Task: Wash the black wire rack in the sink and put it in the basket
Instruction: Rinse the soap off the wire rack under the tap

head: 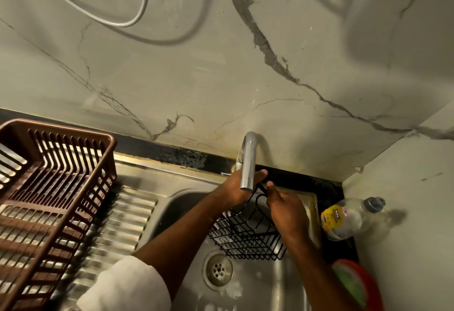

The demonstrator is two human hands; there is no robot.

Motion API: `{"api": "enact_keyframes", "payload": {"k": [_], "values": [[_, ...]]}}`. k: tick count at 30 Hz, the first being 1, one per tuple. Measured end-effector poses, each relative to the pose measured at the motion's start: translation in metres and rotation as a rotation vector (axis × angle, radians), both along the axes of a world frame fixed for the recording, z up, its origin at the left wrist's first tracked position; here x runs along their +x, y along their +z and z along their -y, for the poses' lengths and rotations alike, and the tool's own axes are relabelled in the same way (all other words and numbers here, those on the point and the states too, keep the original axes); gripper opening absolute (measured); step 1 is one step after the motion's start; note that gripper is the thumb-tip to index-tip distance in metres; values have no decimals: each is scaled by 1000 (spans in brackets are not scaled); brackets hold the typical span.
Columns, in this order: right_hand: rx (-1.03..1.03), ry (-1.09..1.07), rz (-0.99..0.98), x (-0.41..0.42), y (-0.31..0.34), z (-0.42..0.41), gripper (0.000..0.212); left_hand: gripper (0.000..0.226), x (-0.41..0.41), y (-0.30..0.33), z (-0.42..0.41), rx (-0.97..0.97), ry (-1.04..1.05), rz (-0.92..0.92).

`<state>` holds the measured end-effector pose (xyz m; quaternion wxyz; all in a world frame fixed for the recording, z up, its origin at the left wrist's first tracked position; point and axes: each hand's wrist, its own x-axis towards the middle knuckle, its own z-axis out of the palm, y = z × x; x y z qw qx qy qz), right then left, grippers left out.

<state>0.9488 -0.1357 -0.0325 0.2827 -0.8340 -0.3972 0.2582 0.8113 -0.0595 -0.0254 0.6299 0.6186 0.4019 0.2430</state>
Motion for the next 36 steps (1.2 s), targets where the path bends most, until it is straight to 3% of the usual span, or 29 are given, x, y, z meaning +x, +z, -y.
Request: {"api": "enact_keyframes", "payload": {"k": [5,10,14,16,21,25,28,32,36], "values": [[36,11,1,10,-4,4,69,13,-17,-8,13,-245,0,112],[-23,5,-69,13,-8,0,69,63,-31,-21,16,-165,-194,39],[-57,12,-79,10,-3,-4,67,62,-39,-21,12,-230,-223,172],[-68,24,-105,8,1,-7,64,48,-42,-20,9,-231,-248,209],[-90,43,-119,-7,6,-10,63,11,-38,-23,4,-152,-21,165],[-65,11,-188,-5,4,-13,62,17,-30,-28,-6,-158,4,89],[-51,-11,-193,3,4,-14,67,35,-16,-17,-5,-96,-7,19],[-38,23,-140,-5,18,-21,63,42,10,0,2,16,56,54],[-1,15,-76,-15,23,-19,55,48,20,-4,2,-2,132,92]]}}
